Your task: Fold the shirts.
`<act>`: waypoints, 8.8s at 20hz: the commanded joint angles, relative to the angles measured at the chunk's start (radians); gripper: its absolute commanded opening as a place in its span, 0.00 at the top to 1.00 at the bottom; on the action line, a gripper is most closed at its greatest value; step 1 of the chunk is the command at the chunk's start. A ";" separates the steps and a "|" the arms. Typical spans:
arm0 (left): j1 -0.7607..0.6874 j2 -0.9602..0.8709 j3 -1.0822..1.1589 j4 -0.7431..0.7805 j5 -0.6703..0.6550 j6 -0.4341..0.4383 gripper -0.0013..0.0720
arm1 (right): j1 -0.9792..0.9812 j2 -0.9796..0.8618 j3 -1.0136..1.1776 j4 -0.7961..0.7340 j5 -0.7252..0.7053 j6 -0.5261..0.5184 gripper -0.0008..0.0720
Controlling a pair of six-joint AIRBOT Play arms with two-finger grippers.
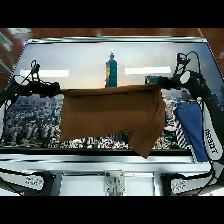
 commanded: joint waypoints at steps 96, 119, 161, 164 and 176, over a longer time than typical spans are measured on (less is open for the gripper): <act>0.183 -0.063 0.135 -0.134 -0.537 -0.070 0.35 | -0.217 -0.195 0.119 0.204 0.369 -0.067 0.06; -0.499 -0.158 0.136 -0.523 0.059 0.039 0.93 | -0.101 0.232 0.119 0.388 0.545 -0.061 0.92; -0.142 0.538 0.251 0.040 -0.327 -0.085 0.93 | 0.278 -0.085 0.119 0.240 0.447 0.051 0.12; -0.142 0.538 0.224 0.039 -0.327 -0.085 0.93 | 0.160 -0.060 0.101 0.098 0.526 0.112 0.12; -0.169 0.533 0.223 0.035 -0.319 -0.090 0.93 | 0.148 -0.196 -0.091 0.567 0.245 -0.033 0.77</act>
